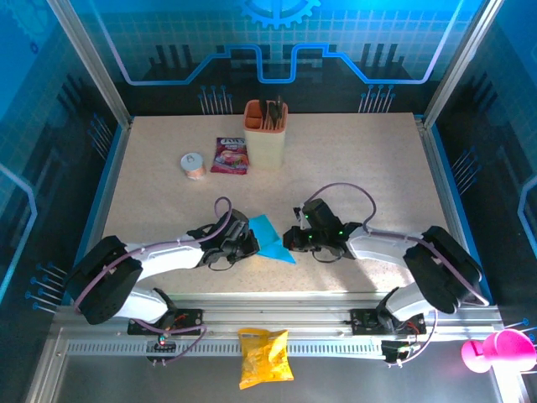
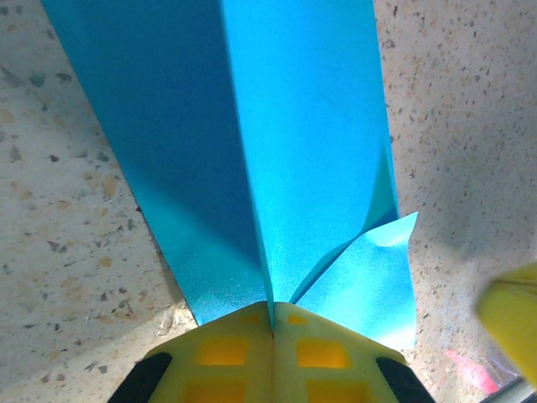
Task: Fold a paper plane with a square sheet of paper (pick it up from the middle)
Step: Fourth fold the wing at the center of the table.
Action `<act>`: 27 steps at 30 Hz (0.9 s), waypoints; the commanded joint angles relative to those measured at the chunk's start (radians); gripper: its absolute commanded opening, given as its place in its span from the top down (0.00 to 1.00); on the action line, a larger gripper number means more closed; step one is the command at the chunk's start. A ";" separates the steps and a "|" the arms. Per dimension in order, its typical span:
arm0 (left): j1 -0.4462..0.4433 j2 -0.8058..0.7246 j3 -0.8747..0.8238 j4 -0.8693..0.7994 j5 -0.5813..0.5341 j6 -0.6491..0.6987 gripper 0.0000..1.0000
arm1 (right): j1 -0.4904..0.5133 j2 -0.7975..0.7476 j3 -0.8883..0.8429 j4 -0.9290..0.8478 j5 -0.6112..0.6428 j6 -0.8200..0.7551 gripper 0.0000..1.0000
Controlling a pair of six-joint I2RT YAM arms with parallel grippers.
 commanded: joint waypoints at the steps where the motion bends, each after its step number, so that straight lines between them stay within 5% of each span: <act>1: -0.003 -0.024 0.033 -0.070 0.008 0.035 1.00 | 0.003 -0.038 0.048 -0.135 0.029 -0.088 1.00; 20: 0.001 -0.042 0.069 -0.132 0.013 0.041 1.00 | 0.115 0.241 0.095 0.001 0.000 -0.066 1.00; 27: 0.015 -0.042 0.080 -0.140 0.041 0.042 1.00 | 0.105 0.105 0.066 -0.043 0.018 -0.095 0.99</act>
